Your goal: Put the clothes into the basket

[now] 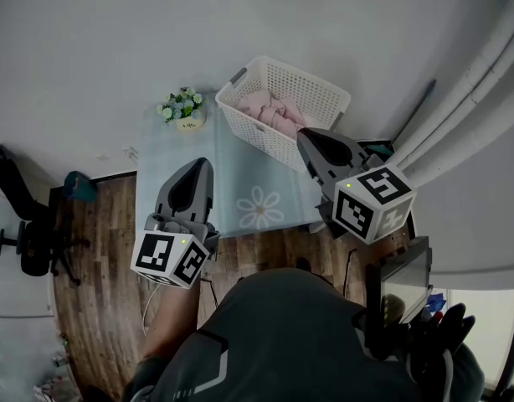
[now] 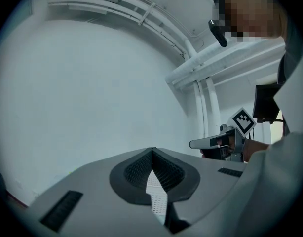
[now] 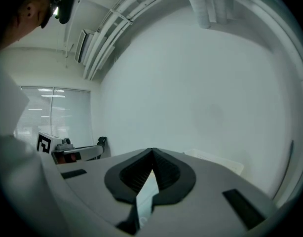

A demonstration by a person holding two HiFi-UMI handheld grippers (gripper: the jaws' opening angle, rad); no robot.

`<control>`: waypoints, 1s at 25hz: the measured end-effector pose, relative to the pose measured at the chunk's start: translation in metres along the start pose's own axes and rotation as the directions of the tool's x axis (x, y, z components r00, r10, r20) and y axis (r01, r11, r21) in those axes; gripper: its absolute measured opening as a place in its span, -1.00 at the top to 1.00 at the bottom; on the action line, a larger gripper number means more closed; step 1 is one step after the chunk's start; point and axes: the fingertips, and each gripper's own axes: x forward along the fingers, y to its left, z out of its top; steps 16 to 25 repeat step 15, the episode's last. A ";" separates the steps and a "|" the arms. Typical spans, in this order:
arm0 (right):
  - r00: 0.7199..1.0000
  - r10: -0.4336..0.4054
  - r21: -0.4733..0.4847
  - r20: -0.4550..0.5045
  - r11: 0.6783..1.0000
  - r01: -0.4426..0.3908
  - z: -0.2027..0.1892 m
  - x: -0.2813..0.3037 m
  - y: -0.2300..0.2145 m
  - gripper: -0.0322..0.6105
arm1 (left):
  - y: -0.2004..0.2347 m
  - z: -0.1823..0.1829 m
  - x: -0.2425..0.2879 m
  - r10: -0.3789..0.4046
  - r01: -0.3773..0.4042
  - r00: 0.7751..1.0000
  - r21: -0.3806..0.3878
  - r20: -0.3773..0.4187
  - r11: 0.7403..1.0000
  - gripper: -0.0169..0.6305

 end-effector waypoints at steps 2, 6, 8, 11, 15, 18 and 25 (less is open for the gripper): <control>1.000 -0.004 0.002 0.002 1.000 0.004 0.000 0.000 0.000 0.86 | 0.001 0.000 -0.001 0.000 0.000 1.000 -0.001 -0.001 1.000 0.92; 1.000 -0.010 0.006 0.007 1.000 0.010 0.001 -0.001 -0.001 0.86 | 0.002 -0.001 -0.002 0.006 -0.006 1.000 -0.008 -0.002 1.000 0.92; 1.000 -0.012 0.008 0.010 1.000 0.012 0.002 -0.001 -0.001 0.86 | 0.002 -0.001 -0.002 0.003 -0.003 1.000 -0.011 0.002 1.000 0.92; 1.000 -0.009 0.012 0.009 1.000 0.009 0.000 -0.001 -0.002 0.86 | 0.001 -0.002 -0.001 0.000 0.000 1.000 -0.015 0.002 1.000 0.92; 1.000 -0.006 0.015 0.007 1.000 0.006 -0.002 -0.002 -0.003 0.86 | 0.001 -0.003 -0.002 0.009 -0.009 1.000 -0.016 -0.004 1.000 0.92; 1.000 -0.006 0.015 0.007 1.000 0.006 -0.002 -0.002 -0.003 0.86 | 0.001 -0.003 -0.002 0.009 -0.009 1.000 -0.016 -0.004 1.000 0.92; 1.000 -0.006 0.015 0.007 1.000 0.006 -0.002 -0.002 -0.003 0.86 | 0.001 -0.003 -0.002 0.009 -0.009 1.000 -0.016 -0.004 1.000 0.92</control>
